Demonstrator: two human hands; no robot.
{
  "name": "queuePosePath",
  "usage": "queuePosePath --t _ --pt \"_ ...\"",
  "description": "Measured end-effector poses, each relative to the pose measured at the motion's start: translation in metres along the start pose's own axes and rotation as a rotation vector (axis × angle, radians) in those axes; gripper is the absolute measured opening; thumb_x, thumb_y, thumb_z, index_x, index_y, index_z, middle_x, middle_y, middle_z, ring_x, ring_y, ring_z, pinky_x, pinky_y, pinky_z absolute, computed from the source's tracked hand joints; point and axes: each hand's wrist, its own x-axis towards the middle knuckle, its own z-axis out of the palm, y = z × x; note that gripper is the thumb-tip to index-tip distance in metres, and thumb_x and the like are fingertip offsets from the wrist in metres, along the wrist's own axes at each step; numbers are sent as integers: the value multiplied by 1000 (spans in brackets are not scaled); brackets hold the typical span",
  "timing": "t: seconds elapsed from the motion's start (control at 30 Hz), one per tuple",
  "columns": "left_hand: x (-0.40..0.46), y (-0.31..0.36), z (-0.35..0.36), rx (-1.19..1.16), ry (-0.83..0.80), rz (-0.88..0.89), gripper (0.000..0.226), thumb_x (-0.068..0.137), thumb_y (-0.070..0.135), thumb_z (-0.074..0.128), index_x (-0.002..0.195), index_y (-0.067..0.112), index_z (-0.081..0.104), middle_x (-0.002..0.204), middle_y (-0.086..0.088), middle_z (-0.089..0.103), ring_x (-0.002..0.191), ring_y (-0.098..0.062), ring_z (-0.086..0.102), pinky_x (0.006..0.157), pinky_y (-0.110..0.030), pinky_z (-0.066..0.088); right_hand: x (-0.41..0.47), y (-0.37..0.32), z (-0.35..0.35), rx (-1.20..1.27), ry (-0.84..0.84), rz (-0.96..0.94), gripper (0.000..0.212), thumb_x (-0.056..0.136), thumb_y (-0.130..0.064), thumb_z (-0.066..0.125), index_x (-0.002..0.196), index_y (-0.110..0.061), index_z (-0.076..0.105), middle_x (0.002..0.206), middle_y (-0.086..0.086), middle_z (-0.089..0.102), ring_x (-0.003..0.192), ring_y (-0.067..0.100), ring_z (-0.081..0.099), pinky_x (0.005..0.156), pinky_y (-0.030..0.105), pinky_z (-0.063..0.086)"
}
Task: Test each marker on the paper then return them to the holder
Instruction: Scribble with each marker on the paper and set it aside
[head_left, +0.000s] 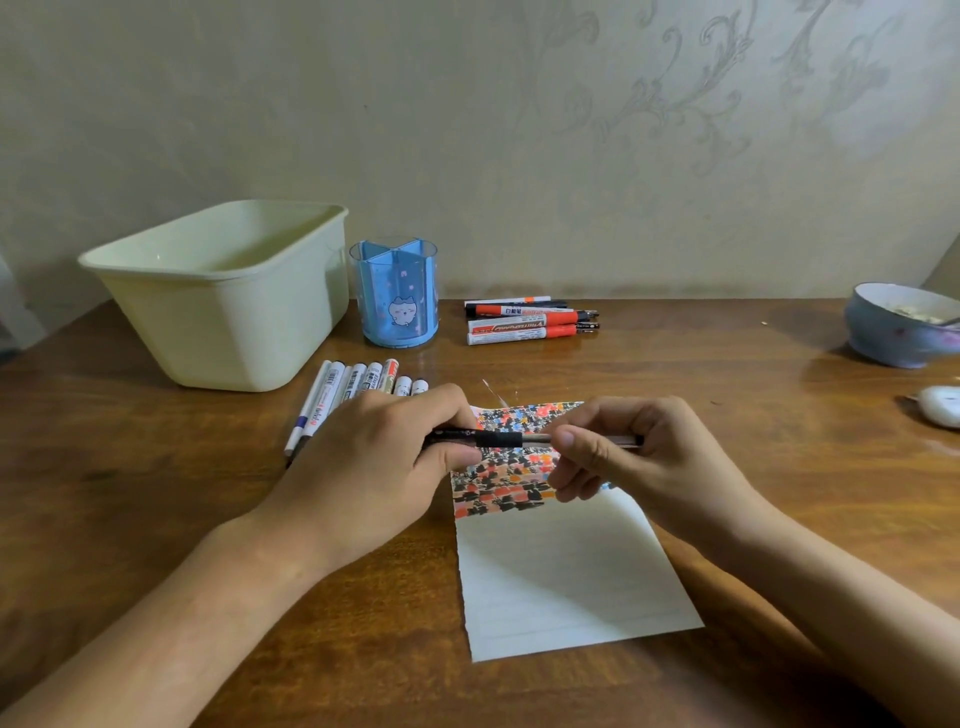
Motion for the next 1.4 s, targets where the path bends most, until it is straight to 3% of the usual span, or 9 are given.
queuePosePath --t 0.1,0.23,0.33,0.47,0.7,0.9,1.13,1.27,1.4 --pt "1 -1 -3 46 -24 67 35 80 60 54 103 37 66 91 19 70 78 -1 63 52 -6 41 0 -1 -1 -60 -32 -13 22 85 -34 66 95 -16 74 78 3 76 70 17 74 63 27 57" --pt "1 0 -3 148 -29 179 31 84 54 51 92 31 71 85 18 58 78 -4 54 57 -9 33 -1 4 0 -60 -54 -24 27 84 -35 70 107 -23 71 80 1 76 70 17 74 65 31 58" --pt "3 -9 -8 169 6 129 33 84 56 49 91 31 69 83 17 51 81 -7 54 58 -22 45 2 8 -6 -43 4 -22 46 80 -40 71 124 -25 63 87 4 76 74 19 74 67 29 58" --pt "8 -26 -22 191 28 -33 36 90 34 63 124 41 56 71 16 48 66 -5 50 57 -28 43 7 14 -14 -99 85 6 59 82 -43 64 137 -25 54 91 2 77 77 17 74 70 29 58" --pt "10 -53 -24 253 99 -295 15 90 23 63 78 29 58 51 4 48 54 -12 49 56 -35 46 6 17 -13 -142 81 31 34 94 -28 57 127 -23 62 85 0 77 74 15 74 66 24 58" --pt "9 -66 -20 327 56 -369 11 94 26 56 84 30 53 56 4 53 58 -13 54 52 -32 41 6 19 -13 -177 88 24 24 100 -19 54 120 -22 67 83 -1 77 73 15 74 69 31 61" --pt "10 -65 -20 334 63 -366 5 97 32 52 92 32 53 64 6 52 62 -12 53 50 -30 33 6 21 -13 -191 103 9 23 101 -12 52 113 -21 71 81 0 76 72 16 73 65 26 59" --pt "10 -51 -15 317 86 -252 10 96 36 55 103 31 61 89 13 47 85 -10 50 66 -28 39 6 23 -13 -228 112 -8 23 101 -11 53 109 -20 72 80 -2 76 72 14 73 67 27 59" --pt "7 -25 -1 319 -159 -106 40 93 58 47 129 41 52 119 18 41 118 -3 36 99 -24 35 8 22 -14 -357 145 -36 21 100 -14 57 110 -23 73 87 -11 74 78 7 71 68 25 59"
